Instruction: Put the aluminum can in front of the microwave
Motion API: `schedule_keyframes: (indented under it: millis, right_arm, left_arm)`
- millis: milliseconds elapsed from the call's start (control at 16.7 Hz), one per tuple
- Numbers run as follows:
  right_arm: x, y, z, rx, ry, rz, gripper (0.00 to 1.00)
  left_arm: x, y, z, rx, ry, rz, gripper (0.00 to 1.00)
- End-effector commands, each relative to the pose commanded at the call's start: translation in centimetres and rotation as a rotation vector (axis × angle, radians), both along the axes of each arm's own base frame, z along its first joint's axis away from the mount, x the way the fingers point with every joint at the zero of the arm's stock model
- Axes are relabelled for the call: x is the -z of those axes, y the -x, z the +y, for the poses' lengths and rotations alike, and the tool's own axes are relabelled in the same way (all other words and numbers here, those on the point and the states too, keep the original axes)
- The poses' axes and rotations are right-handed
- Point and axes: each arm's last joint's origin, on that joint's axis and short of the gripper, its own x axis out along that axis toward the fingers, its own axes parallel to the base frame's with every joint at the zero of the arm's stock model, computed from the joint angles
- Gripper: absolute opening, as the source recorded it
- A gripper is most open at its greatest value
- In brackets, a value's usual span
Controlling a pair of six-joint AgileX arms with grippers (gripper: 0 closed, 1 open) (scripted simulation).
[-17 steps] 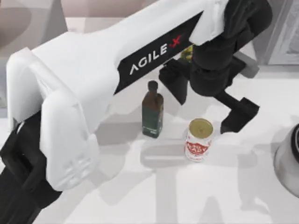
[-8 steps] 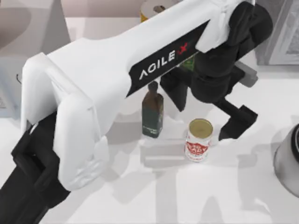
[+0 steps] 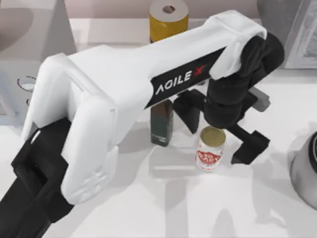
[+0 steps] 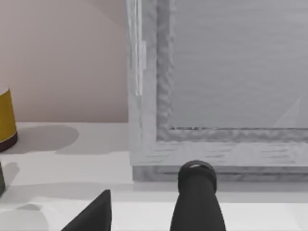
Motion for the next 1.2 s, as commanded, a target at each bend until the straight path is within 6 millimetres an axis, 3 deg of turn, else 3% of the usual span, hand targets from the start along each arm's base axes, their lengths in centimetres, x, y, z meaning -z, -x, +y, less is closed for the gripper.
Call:
schedule_keyframes:
  millis: [540,1200]
  right_arm:
    - [0.0,0.0,0.0,0.0,0.0,0.0,1.0]
    - [0.0,0.0,0.0,0.0,0.0,0.0,1.0]
  left_arm:
    - [1.1,-0.11,0.72,-0.002,-0.001,0.0,1.0]
    - [1.1,-0.11,0.72,-0.002,-0.001,0.0,0.17]
